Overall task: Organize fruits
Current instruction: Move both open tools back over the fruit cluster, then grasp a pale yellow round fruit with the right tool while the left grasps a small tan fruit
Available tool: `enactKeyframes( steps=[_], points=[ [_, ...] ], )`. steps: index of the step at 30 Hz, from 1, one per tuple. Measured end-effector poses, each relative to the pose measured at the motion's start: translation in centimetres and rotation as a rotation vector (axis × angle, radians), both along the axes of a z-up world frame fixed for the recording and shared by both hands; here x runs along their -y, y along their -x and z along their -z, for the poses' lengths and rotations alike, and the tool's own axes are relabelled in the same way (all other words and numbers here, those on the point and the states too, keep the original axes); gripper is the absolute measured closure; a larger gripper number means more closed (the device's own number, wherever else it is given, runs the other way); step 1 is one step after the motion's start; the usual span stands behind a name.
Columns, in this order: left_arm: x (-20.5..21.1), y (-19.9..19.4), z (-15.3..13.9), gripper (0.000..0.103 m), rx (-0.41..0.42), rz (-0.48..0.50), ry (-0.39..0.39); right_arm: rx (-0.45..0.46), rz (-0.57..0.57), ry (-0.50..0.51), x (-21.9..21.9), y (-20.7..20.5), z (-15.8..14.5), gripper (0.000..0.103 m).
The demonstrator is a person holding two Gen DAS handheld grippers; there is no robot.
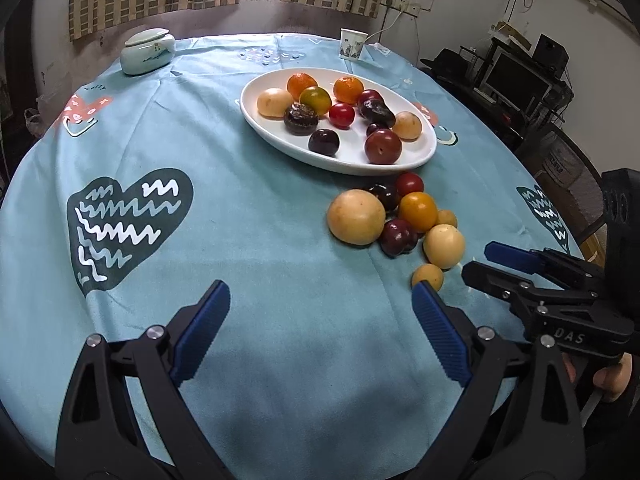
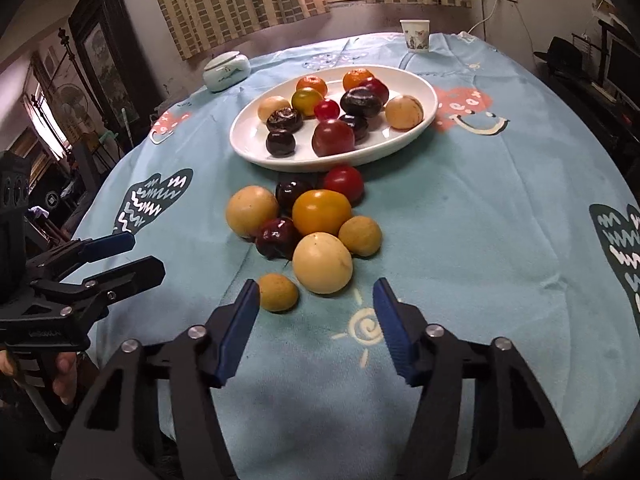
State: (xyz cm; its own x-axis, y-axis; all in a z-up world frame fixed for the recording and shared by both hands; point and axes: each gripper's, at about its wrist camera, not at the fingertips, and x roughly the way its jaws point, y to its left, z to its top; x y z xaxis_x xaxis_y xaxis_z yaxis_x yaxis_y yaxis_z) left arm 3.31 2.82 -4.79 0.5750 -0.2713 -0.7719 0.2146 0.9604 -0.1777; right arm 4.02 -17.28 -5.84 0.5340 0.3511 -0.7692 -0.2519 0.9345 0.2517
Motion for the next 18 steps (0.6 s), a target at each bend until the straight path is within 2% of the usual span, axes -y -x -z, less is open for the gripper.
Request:
enactKeyframes(
  steps=[4, 6, 8, 14, 18],
  points=[
    [0.0, -0.8, 0.5, 0.009, -0.018, 0.006, -0.002, -0.030, 0.003, -0.006, -0.7, -2.2, 1.3, 0.051],
    [0.3, -1.2, 0.7, 0.009, -0.029, 0.013, -0.001, -0.033, 0.016, -0.030, -0.7, -3.0, 1.5, 0.065],
    [0.9, -1.4, 1.0, 0.009, -0.044, 0.029, -0.007, -0.053, 0.015, -0.044, -0.6, -3.4, 1.3, 0.065],
    [4.6, -1.6, 1.9, 0.009, -0.068, 0.131, -0.040, 0.007, 0.078, 0.007, 1.6, -1.4, -0.9, 0.065],
    [7.5, -2.1, 2.6, 0.012, -0.053, 0.171, -0.076, -0.032, 0.129, 0.007, 3.8, -1.3, 0.1, 0.065]
  ],
)
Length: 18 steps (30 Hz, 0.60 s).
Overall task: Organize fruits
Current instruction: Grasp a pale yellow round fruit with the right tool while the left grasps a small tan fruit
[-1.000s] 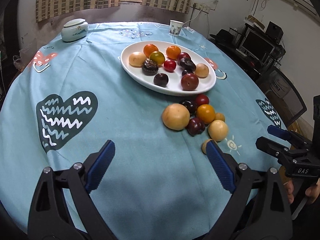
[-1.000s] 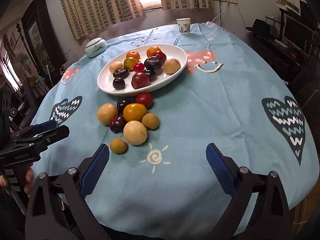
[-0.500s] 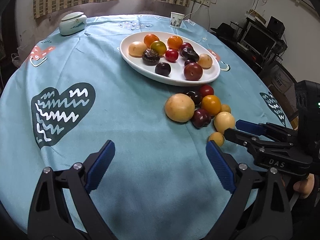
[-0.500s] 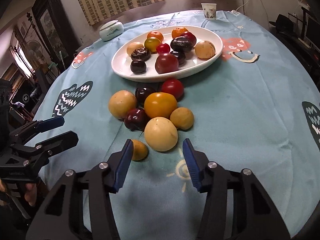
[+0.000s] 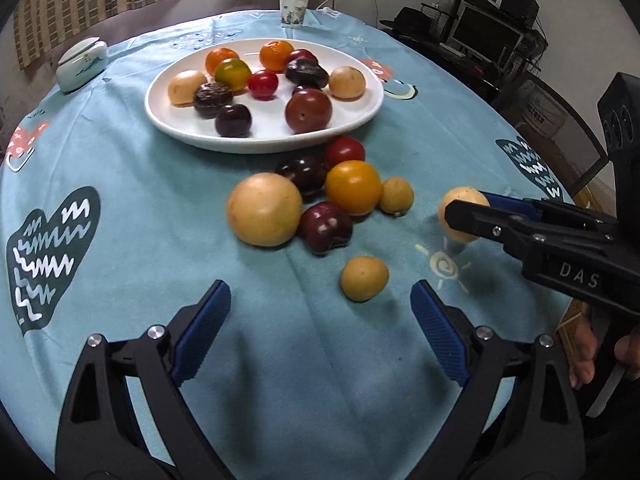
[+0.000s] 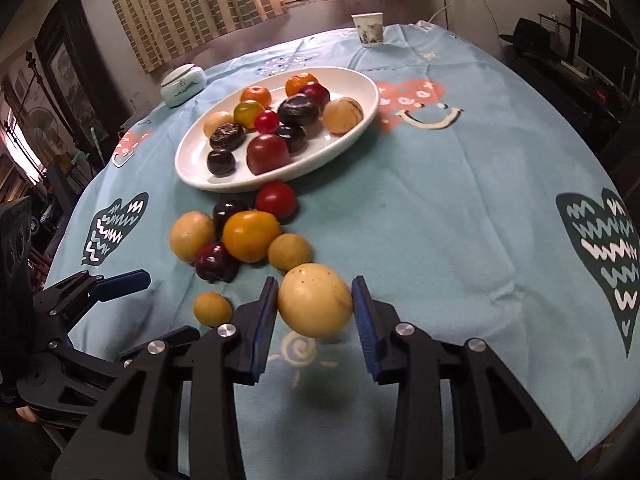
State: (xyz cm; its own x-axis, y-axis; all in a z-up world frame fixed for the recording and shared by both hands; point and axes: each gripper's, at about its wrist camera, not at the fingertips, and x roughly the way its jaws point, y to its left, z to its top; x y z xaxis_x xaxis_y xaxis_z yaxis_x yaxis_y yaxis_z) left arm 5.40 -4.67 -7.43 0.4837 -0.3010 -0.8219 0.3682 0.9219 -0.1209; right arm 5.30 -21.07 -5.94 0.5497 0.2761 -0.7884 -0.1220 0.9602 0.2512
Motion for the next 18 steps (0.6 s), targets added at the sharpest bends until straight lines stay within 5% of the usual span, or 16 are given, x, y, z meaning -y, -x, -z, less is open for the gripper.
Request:
enactKeyframes(
  steps=[1, 3, 7, 8, 18],
  points=[
    [0.6, -0.1, 0.3, 0.016, -0.003, 0.010, -0.012, -0.013, 0.005, -0.010, 0.4, 0.1, 0.4, 0.065],
    [1.8, -0.6, 1.0, 0.052, -0.034, 0.038, -0.030, -0.026, 0.011, -0.025, 1.1, 0.2, 0.8, 0.065],
    [3.1, -0.8, 1.2, 0.064, 0.019, 0.033, -0.081, -0.034, 0.010, -0.054, 1.8, 0.3, 1.1, 0.065],
    [3.0, -0.9, 1.1, 0.076, 0.009, 0.029, -0.065, -0.035, 0.007, -0.060, 1.9, 0.2, 1.1, 0.065],
    [1.3, 0.1, -1.5, 0.076, 0.070, 0.001, -0.047, -0.030, -0.045, -0.080, 0.4, 0.4, 0.7, 0.065]
  ],
)
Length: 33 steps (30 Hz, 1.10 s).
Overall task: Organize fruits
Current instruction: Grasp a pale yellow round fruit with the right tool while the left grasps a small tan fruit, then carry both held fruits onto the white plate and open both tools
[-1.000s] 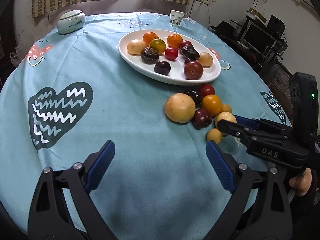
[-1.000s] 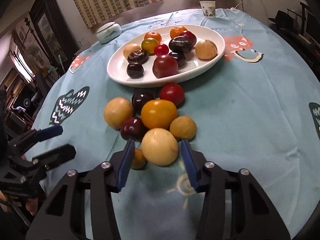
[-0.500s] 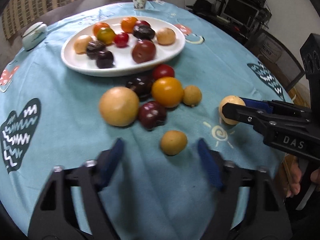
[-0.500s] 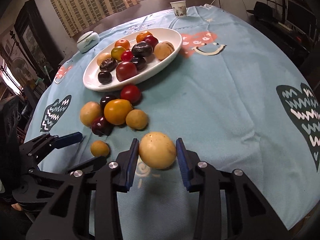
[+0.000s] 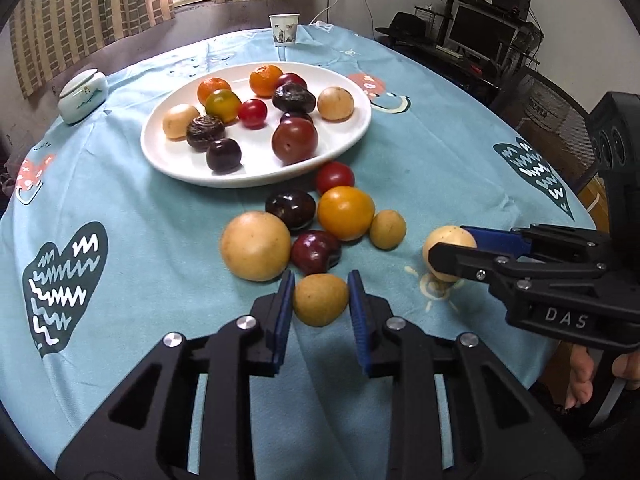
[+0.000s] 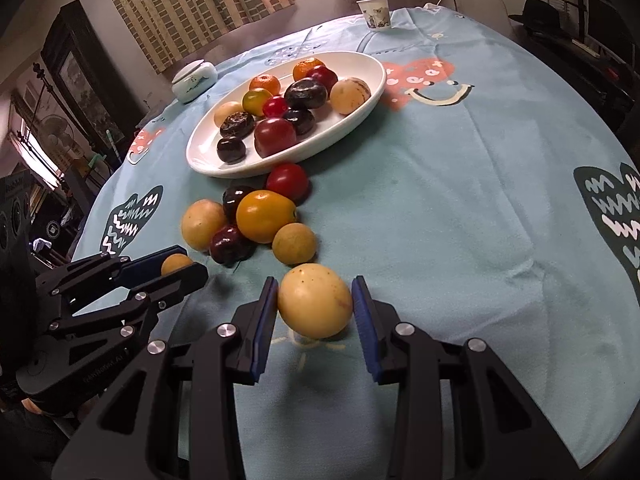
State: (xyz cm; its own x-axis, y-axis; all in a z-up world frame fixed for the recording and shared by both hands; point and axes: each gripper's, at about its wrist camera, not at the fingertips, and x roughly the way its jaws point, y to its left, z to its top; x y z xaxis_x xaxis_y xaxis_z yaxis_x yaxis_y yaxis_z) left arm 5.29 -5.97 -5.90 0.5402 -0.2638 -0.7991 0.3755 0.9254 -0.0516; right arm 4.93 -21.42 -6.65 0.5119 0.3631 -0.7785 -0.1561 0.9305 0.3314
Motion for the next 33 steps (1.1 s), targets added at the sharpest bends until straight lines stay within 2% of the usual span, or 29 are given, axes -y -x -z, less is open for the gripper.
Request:
enactKeyframes(
  steps=[7, 11, 15, 20, 26, 29, 33],
  points=[
    [-1.1, 0.5, -0.4, 0.076, 0.009, -0.015, 0.017, 0.009, -0.007, 0.009, -0.7, 0.3, -0.5, 0.065],
    [-1.8, 0.3, -1.3, 0.076, 0.041, -0.031, 0.005, 0.020, -0.008, 0.010, -0.9, 0.4, -0.8, 0.065],
    [-3.5, -0.4, -3.0, 0.076, 0.083, -0.070, 0.017, 0.036, -0.006, 0.007, -1.0, 0.4, -1.4, 0.065],
    [-5.9, -1.8, -4.1, 0.076, 0.095, -0.129, 0.035, 0.045, -0.019, 0.005, -1.5, 0.1, -1.8, 0.065],
    [-7.2, -4.5, -5.6, 0.076, 0.127, -0.155, 0.004, 0.068, -0.069, 0.018, -3.3, -1.8, -3.3, 0.065],
    [-7.2, -7.6, -6.6, 0.076, 0.131, -0.163, -0.002, 0.133, -0.107, 0.049, -5.2, -3.8, -5.4, 0.065],
    [-6.9, -11.7, -6.7, 0.076, 0.109, -0.172, -0.005, 0.160, -0.130, 0.074, -7.3, -7.4, -6.6, 0.065]
  ],
)
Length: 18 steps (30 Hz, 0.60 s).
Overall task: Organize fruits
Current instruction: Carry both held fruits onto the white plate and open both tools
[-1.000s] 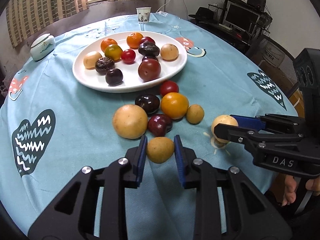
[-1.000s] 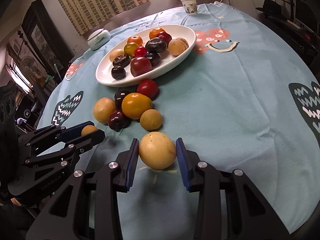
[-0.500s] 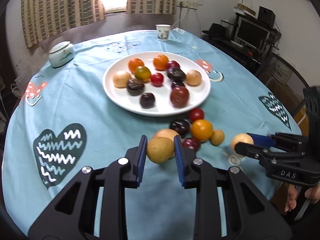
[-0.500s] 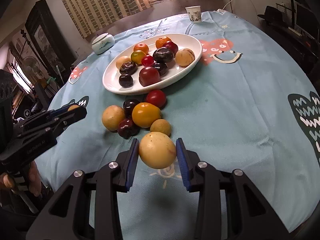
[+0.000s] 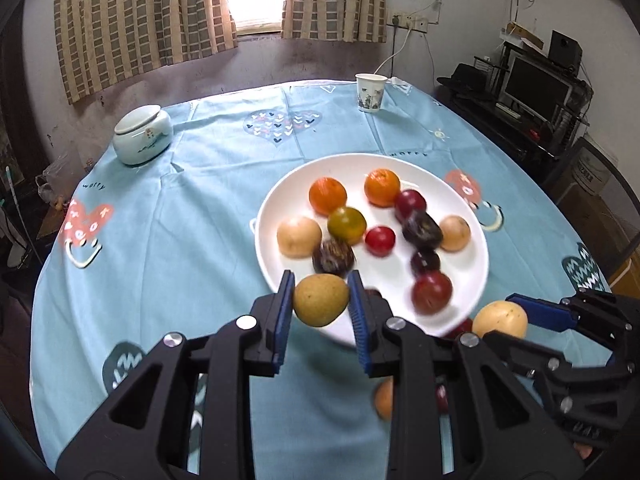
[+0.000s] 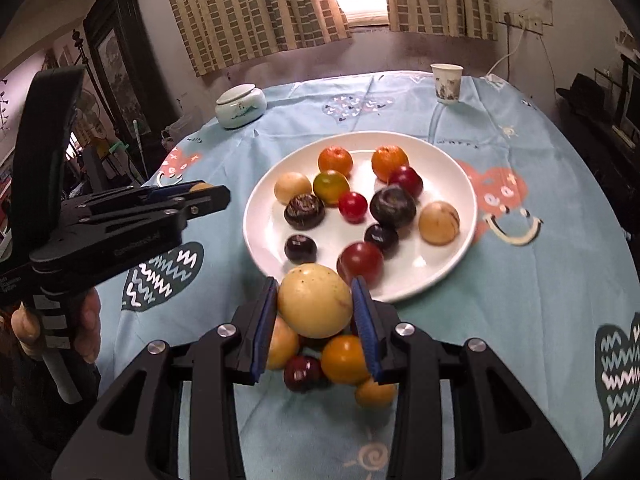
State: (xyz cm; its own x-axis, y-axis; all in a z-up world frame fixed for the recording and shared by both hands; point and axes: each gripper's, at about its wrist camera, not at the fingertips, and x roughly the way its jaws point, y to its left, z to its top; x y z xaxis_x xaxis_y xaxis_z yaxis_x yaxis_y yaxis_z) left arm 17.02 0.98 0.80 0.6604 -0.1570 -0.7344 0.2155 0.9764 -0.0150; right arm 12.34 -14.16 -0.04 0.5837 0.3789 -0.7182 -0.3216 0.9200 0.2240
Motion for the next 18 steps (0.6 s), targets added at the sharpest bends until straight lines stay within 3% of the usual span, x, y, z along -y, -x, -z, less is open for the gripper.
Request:
enactKeyframes(
  steps=[8, 16, 17, 18],
  points=[
    [-0.6, -5.2, 3.1, 0.076, -0.074, -0.059, 0.029, -0.044, -0.012, 0.069, -2.8, -7.1, 1.6, 0.065],
    [-0.9, -6.7, 4.1, 0.075, -0.109, -0.059, 0.059, -0.060, -0.004, 0.079, -3.3, -9.3, 3.0, 0.065],
    [-0.8, -6.8, 4.1, 0.069, -0.106, -0.058, 0.062, -0.068, -0.002, 0.084, -3.3, -9.5, 3.1, 0.064],
    [-0.8, -6.8, 4.0, 0.054, -0.098, -0.062, 0.064, -0.076, 0.000, 0.091, -3.2, -9.7, 3.3, 0.063]
  ],
)
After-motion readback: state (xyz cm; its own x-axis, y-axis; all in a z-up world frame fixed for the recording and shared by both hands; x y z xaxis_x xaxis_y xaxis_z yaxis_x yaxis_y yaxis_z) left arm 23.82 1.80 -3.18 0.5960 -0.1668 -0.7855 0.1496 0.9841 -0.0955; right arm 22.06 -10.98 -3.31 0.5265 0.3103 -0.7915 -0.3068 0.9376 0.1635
